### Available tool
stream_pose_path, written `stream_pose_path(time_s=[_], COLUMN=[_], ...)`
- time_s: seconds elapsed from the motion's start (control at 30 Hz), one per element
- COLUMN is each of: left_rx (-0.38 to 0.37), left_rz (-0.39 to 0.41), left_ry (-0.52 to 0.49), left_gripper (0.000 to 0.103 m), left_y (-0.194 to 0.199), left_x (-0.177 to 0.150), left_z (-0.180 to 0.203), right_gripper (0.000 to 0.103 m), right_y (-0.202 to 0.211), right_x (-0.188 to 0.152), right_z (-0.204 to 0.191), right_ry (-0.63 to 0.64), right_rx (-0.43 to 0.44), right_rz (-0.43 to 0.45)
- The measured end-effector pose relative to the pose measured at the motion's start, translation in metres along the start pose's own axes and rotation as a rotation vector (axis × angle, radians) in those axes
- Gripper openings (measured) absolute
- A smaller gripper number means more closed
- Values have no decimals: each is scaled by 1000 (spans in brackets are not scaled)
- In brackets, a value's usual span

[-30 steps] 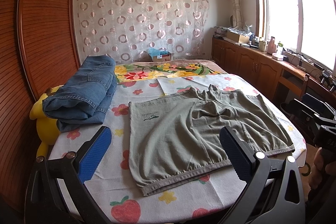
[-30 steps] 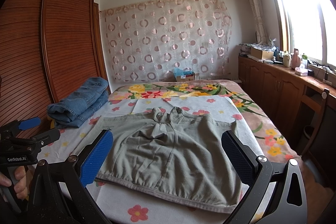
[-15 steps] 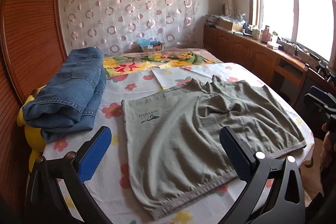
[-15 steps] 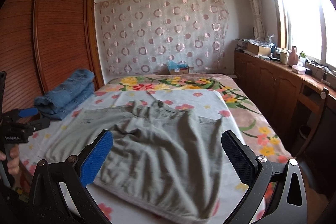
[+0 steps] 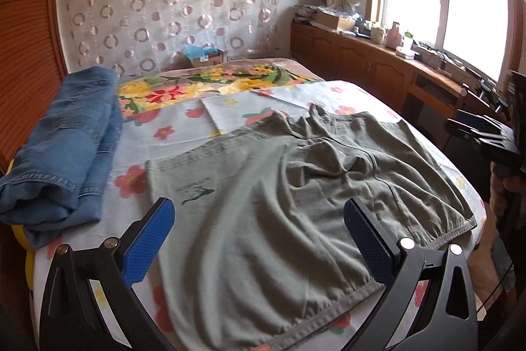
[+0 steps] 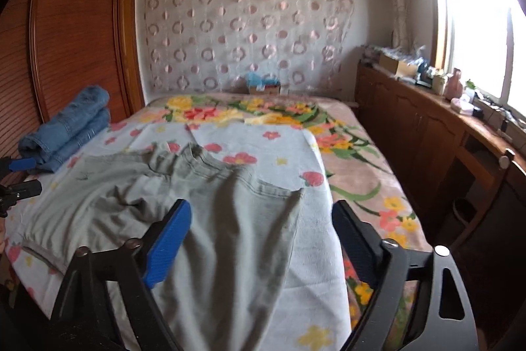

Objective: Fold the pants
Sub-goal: 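Move the right tool to the pants leg hem and close on it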

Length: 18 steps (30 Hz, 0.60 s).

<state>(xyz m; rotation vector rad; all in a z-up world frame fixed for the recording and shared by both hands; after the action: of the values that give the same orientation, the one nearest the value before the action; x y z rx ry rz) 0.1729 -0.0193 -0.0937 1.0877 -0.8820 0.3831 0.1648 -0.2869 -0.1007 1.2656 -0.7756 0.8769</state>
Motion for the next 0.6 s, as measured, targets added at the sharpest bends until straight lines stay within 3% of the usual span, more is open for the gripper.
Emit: stream_pose_path(time_s=[0.13, 0.2, 0.43, 0.53, 0.6], left_rx=[-23, -26, -53, -62, -67], left_rz=[-28, -34, -49, -58, -68], left_ry=[-10, -26, -49, -58, -61], left_gripper=[103, 103, 103, 103, 103], left_y=[-12, -15, -21, -27, -32], left_x=[1, 2, 11, 13, 11], left_z=[8, 12, 22, 27, 30], right_gripper=[66, 54, 35, 32, 20], right_y=[-23, -32, -53, -56, -63], right_x=[3, 4, 10, 11, 10], right_z=[-5, -9, -2, 5, 3], right_ry=[17, 26, 22, 1, -8], right_rx=[33, 49, 43, 41, 57], right_rz=[-80, -112, -214, -253, -297])
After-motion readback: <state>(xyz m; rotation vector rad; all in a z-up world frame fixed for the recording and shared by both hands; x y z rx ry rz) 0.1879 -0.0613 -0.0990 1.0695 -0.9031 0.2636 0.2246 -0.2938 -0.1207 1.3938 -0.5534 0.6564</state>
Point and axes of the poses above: each gripper's, at about its wrist camera, not at the fingertips, and y roughly against the way its jaws point, z to its right, x to its top, the point moved 8 cm from there along -y, roughly the way its jaws point, and after that the axes turned 15 degrees about -x, right-handed, at the moved point
